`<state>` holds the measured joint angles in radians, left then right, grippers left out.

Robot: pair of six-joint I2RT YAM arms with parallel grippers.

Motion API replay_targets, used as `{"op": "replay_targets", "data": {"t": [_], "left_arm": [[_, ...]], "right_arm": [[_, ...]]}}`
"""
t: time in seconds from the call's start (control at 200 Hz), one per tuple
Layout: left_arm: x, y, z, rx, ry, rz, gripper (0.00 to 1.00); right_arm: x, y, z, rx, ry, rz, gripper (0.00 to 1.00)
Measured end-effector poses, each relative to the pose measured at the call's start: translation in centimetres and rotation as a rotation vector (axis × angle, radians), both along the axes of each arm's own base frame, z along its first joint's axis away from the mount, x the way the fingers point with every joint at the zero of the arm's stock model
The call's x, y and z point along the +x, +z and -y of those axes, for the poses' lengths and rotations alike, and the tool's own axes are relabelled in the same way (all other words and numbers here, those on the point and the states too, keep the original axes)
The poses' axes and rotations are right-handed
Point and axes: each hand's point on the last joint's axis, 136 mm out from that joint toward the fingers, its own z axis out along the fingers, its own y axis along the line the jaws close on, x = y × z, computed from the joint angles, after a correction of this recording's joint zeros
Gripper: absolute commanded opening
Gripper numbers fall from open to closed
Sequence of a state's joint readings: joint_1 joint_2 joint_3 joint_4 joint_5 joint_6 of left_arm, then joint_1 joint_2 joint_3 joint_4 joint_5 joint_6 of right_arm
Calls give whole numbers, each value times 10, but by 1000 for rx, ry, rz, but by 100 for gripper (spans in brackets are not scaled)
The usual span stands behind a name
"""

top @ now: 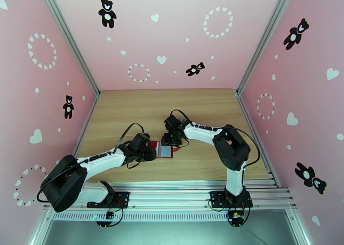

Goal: Put the credit cards into the card holder

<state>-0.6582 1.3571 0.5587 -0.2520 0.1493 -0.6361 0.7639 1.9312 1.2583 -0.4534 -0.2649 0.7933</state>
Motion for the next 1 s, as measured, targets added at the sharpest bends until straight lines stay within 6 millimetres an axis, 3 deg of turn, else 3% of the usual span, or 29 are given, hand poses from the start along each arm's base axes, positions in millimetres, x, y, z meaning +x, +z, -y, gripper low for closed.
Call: {"op": "replay_targets", "data": {"t": [0.33, 0.616, 1.001], "left_arm": [[3, 0, 2, -8, 0, 8, 58], [5, 0, 4, -13, 0, 15, 59], [4, 3, 10, -36, -15, 19, 74]], "right_arm": [[0, -3, 0, -5, 1, -5, 44], [-2, -4, -10, 14, 14, -5, 44], [-6, -3, -22, 47, 27, -10, 44]]}}
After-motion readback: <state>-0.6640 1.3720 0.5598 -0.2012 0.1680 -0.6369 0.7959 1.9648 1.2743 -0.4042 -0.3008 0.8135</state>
